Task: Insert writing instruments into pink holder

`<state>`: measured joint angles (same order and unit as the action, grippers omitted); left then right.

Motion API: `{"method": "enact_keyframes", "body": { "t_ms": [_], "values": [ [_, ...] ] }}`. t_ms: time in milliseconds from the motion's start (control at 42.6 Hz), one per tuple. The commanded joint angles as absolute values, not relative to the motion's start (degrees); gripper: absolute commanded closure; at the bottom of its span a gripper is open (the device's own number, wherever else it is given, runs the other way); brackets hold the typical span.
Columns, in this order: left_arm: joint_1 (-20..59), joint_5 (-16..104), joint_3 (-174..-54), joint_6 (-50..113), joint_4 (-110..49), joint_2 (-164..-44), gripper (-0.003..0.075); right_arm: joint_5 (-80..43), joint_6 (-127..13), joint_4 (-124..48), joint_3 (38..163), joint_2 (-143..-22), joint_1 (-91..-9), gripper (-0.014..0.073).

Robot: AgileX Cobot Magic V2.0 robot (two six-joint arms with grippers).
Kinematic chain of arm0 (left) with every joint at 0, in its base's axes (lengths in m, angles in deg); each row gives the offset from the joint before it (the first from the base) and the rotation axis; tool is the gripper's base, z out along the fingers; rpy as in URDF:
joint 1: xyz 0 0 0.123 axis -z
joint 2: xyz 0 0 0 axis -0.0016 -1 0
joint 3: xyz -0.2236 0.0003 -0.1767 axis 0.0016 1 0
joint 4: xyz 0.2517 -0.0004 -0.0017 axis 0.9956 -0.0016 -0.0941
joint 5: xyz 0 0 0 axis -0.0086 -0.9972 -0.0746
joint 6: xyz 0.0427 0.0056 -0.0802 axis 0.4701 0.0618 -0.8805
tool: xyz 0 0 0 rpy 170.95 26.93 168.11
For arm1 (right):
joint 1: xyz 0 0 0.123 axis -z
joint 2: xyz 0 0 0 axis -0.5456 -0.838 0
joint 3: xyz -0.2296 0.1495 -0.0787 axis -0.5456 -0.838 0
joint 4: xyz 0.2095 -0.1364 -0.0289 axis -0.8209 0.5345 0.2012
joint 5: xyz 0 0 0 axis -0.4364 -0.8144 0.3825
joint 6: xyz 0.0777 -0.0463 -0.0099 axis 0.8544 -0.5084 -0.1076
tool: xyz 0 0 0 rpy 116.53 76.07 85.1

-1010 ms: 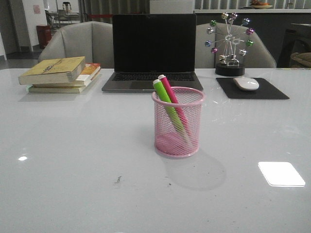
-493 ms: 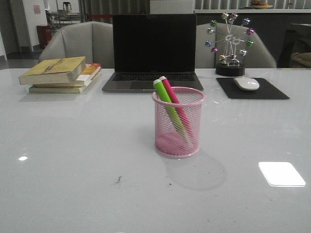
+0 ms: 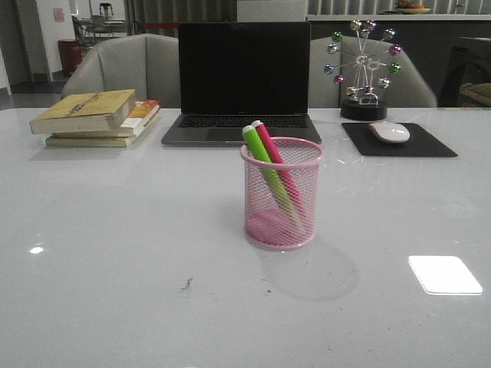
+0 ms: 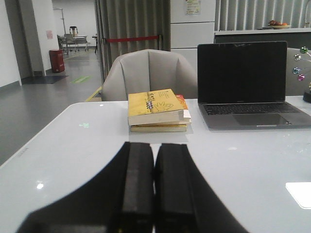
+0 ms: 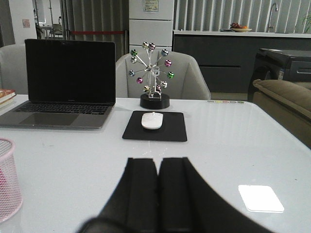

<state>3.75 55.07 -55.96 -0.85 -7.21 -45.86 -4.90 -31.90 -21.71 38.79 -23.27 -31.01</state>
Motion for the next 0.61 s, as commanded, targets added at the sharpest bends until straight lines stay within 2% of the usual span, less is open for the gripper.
{"method": "enact_keyframes", "body": {
  "t_ms": [0, 587],
  "values": [
    [3.6, 59.7, -56.1, -1.2, -7.7, -44.8, 0.0622, 1.1, -32.7, -22.6, 39.5, -22.1, -30.8, 0.0536],
    [3.6, 59.7, -56.1, -1.2, -7.7, -44.8, 0.0622, 1.0, -35.1, -25.1, 39.5, -22.1, -30.7, 0.0536]
  ]
}}
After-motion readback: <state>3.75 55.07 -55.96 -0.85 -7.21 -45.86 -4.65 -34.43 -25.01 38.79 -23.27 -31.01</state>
